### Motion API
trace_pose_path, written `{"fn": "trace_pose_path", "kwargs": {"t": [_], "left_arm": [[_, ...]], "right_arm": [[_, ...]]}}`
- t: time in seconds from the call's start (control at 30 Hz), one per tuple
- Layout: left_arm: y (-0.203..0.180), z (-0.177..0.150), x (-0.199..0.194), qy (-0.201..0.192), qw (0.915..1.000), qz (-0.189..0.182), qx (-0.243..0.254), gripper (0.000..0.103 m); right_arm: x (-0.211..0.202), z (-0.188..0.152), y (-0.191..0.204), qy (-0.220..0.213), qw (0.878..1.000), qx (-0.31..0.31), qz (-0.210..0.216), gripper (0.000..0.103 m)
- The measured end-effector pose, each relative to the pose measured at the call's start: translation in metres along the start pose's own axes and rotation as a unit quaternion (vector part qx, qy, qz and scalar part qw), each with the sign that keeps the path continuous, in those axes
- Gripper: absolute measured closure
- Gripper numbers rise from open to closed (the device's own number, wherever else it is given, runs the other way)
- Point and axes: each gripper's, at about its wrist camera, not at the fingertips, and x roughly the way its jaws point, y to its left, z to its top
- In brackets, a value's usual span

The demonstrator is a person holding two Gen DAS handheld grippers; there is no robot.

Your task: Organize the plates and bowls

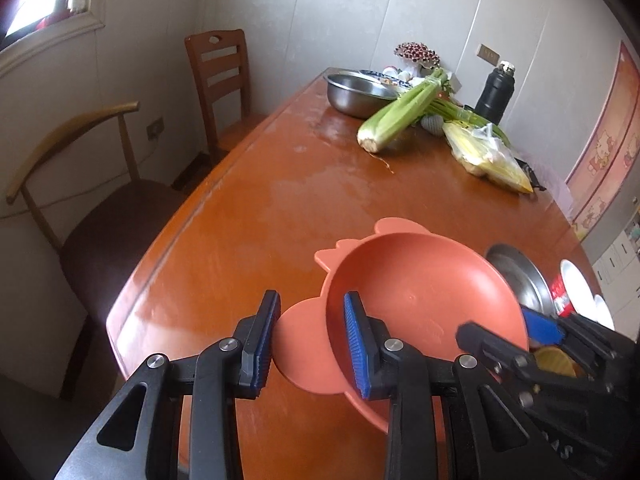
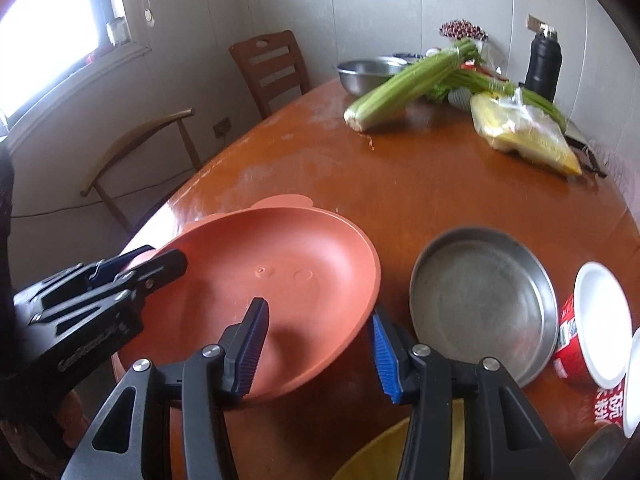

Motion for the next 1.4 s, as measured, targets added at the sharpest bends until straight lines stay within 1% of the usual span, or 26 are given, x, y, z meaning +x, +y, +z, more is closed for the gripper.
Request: {"fn": "trace_pose_path", "kwargs": {"t": [0.1,0.27,0.37,0.67,0.9,1.1,1.2,1.37,1.4], "left_arm": [[0.001,0.007,0.011,0.005,0.9999,0.001,0.015,0.071],[0.001,0.009,0.027,0.013,0.9996,0.003,0.023,0.070],[0.000,0.010,0.037,0.021,0.9995,-0.002,0.023,0.069],[0.002,0.008,0.053,0.028,0.9994,-0.003,0.021,0.067],[0.001,0.005,0.056,0.029,0.9994,-0.007,0.017,0.064],[0.006,0.003,0.055,0.037,0.9990,-0.023,0.002,0.063],[0.006,0.003,0.051,0.030,0.9993,-0.024,0.000,0.063],[0.008,0.003,0.044,0.022,0.9997,-0.006,-0.001,0.063],[0.009,0.002,0.040,0.017,0.9999,0.003,-0.001,0.062]], "right_arm": [[0.006,0.001,0.003,0.002,1.000,0.002,-0.007,0.053],[0.020,0.001,-0.001,0.019,1.000,0.008,-0.004,0.053],[0.022,0.000,-0.006,0.020,1.000,0.015,-0.003,0.053],[0.027,-0.004,-0.012,0.029,0.999,0.027,0.014,0.053],[0.028,-0.008,-0.012,0.035,0.999,0.022,0.020,0.053],[0.027,-0.012,-0.013,0.039,0.999,0.021,0.023,0.053],[0.024,-0.013,-0.015,0.034,0.999,0.024,0.028,0.053],[0.016,-0.014,-0.019,0.025,0.999,0.029,0.027,0.052],[0.014,-0.015,-0.019,0.022,0.999,0.028,0.027,0.051]]}}
